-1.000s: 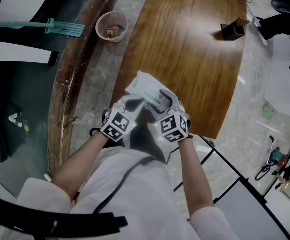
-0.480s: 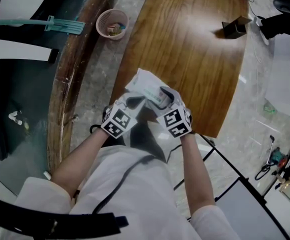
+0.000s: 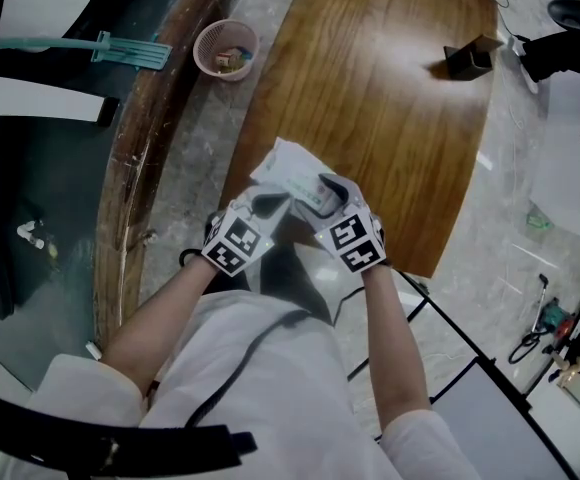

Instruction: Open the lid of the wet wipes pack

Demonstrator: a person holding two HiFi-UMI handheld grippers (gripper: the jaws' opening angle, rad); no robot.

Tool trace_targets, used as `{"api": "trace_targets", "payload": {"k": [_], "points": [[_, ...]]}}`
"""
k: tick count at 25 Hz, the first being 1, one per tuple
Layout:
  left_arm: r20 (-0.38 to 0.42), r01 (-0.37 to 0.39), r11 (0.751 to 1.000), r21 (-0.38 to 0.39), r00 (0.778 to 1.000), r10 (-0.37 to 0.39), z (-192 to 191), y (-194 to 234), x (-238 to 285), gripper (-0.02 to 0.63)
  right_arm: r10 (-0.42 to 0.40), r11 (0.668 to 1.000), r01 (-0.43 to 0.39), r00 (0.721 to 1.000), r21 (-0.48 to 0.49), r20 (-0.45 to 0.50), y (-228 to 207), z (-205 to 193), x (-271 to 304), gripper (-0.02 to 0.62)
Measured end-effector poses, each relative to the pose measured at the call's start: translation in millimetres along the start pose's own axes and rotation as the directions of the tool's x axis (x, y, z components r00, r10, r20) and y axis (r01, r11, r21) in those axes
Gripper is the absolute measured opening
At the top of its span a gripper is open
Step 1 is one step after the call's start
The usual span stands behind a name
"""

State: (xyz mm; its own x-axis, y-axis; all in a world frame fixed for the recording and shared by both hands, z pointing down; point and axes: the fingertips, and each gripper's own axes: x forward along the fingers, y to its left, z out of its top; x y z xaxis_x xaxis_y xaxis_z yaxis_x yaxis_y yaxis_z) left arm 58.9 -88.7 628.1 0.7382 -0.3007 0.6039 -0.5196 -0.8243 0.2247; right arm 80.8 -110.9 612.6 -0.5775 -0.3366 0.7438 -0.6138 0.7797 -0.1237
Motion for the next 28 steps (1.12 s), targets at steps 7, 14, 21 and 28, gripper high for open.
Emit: {"api": "trace_targets", "payload": {"k": [7,14,21,28], "points": [[0.004,0.002,1.0,-0.004,1.0,-0.002,2,1,-1,0.003,0.009,1.0,-0.009,1.0,0.009,-0.001,0,1,0,0.27],[0.01,0.003,1.0,0.006,1.0,-0.003,4,1,-1,0.003,0.021,1.0,-0.021,1.0,0.016,-0.002,-1,0,1,0.268],[0.015,0.004,1.0,0.027,1.0,-0.004,9,1,-3,0.003,0.044,0.998,-0.044,0.999,0.036,-0.002,-1,-1,1,0.27],[0.021,0.003,1.0,0.02,1.0,-0.004,10,1,-3,0.003,0.08,0.995,-0.079,0.997,0.057,-0.016,-3,-4,0,0.27]]}}
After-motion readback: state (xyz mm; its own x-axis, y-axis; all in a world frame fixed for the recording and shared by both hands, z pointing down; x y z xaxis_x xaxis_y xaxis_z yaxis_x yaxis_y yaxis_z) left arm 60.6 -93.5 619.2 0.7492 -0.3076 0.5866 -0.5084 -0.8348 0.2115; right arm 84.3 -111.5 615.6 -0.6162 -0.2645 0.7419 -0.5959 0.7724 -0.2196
